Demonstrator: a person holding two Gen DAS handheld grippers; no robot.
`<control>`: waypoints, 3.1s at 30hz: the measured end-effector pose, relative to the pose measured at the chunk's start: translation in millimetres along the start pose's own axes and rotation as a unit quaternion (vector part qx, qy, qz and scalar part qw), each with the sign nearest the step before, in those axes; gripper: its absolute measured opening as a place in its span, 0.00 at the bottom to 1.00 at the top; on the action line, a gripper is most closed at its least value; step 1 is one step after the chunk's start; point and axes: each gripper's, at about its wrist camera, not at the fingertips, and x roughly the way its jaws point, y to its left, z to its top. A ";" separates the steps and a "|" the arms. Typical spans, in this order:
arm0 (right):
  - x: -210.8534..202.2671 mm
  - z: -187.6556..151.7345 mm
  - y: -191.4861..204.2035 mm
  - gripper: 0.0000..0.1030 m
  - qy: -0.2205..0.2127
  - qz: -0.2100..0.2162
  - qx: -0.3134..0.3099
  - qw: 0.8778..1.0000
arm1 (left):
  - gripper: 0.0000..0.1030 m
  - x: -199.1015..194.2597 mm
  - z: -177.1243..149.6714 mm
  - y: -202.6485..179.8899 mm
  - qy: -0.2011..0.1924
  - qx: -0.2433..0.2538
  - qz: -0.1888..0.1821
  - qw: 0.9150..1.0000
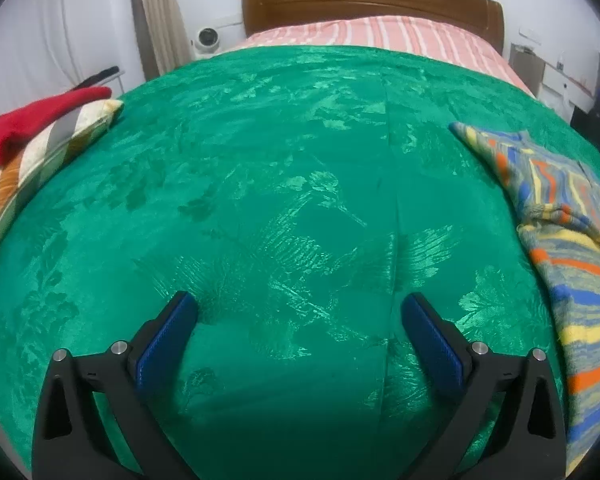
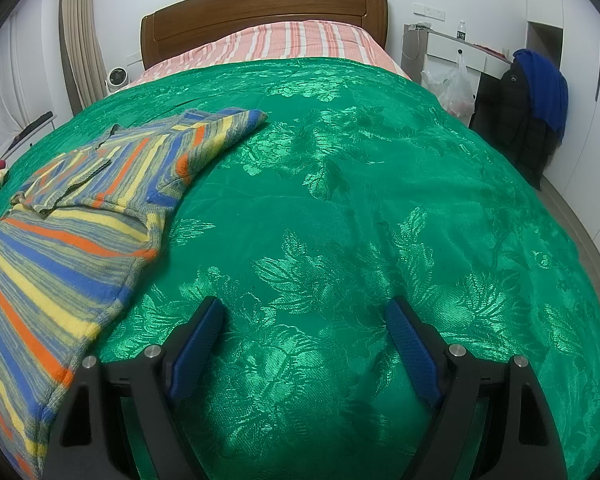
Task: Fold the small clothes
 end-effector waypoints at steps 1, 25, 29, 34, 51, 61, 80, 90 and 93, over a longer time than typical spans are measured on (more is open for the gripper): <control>0.0 -0.1 -0.4 0.80 0.000 0.000 0.000 1.000 | 1.00 -0.5 -1.2 0.3 -0.001 0.001 0.001 1.000; -0.7 -0.8 -0.4 0.80 0.000 -0.001 0.000 1.000 | 0.98 -0.7 117.2 -16.7 0.056 -0.052 -0.225 0.971; -0.5 -0.7 -0.1 0.81 0.000 0.000 0.000 1.000 | 0.87 51.1 155.4 -82.8 0.127 -0.006 -0.261 0.957; -0.6 -0.9 -0.9 0.81 0.000 -0.001 -0.001 1.000 | 0.08 103.3 143.4 -122.0 0.181 -0.025 -0.240 0.953; -0.6 -0.5 -1.1 0.81 0.000 0.001 -0.001 1.000 | 0.78 32.3 58.3 -145.5 0.095 0.155 -0.129 0.975; -0.7 -0.1 -0.1 0.81 0.000 -0.001 -0.002 1.000 | 0.94 -14.4 35.3 -68.0 0.079 0.060 -0.103 0.990; -1.3 3.0 6.1 0.99 0.039 -0.062 0.002 0.997 | 1.00 -42.3 -53.1 6.4 0.044 -0.005 -0.068 0.997; -3.1 -0.3 2.9 1.00 0.031 -0.053 0.007 0.998 | 1.00 -46.7 -58.4 7.9 0.034 -0.007 -0.059 0.998; -3.6 -1.0 3.0 1.00 0.030 -0.053 0.007 0.998 | 1.00 -47.0 -58.8 7.9 0.034 -0.007 -0.060 0.998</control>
